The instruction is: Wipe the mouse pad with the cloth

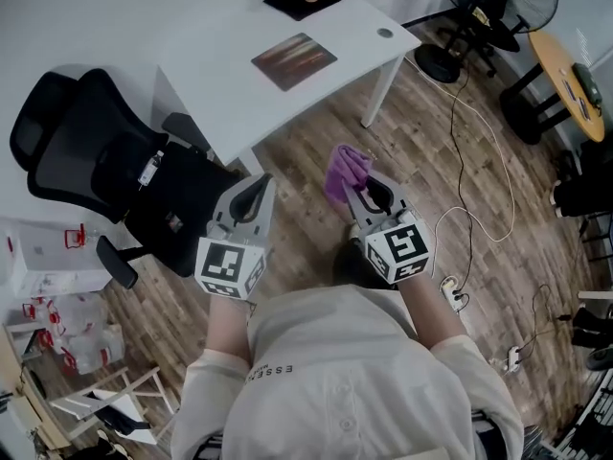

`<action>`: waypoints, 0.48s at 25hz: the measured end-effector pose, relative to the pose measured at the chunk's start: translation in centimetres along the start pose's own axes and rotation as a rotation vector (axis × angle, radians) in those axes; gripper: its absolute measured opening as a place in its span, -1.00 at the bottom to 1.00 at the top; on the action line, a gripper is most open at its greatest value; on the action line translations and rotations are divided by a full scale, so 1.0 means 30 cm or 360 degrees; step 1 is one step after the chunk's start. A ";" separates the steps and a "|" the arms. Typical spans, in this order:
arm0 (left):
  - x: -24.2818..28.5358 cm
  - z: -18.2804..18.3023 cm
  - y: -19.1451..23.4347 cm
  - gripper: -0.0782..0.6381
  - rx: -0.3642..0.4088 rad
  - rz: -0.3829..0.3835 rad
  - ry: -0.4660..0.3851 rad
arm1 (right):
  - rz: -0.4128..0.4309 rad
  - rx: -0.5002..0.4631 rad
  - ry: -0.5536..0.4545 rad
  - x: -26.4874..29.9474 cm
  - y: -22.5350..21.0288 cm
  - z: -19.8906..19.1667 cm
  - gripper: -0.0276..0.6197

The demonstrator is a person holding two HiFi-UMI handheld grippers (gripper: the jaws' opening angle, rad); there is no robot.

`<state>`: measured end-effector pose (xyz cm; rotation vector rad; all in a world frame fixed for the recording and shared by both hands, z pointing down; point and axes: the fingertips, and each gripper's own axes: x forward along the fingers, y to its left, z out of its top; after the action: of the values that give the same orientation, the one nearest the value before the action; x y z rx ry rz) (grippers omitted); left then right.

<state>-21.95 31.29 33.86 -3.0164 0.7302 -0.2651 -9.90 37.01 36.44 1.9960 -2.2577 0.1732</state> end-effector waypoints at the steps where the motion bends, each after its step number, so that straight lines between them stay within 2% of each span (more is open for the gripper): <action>1: 0.052 0.008 0.003 -0.78 0.0002 0.0026 0.0007 | 0.0018 -0.0003 -0.0001 0.028 -0.053 0.008 -0.64; 4: 0.211 0.022 -0.002 -0.78 -0.0004 0.0079 0.0040 | 0.0087 0.0000 0.0021 0.097 -0.216 0.022 -0.64; 9: 0.443 0.024 0.027 -0.78 -0.0104 0.0211 0.0083 | 0.0213 -0.0050 0.0066 0.201 -0.474 0.034 -0.64; 12: 0.565 0.031 0.039 -0.78 -0.0122 0.0265 0.0100 | 0.0251 -0.0055 0.0090 0.270 -0.611 0.039 -0.64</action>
<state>-7.49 22.50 35.56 -3.0058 1.0134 -0.3348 7.30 26.63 36.73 1.7735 -2.3648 0.2017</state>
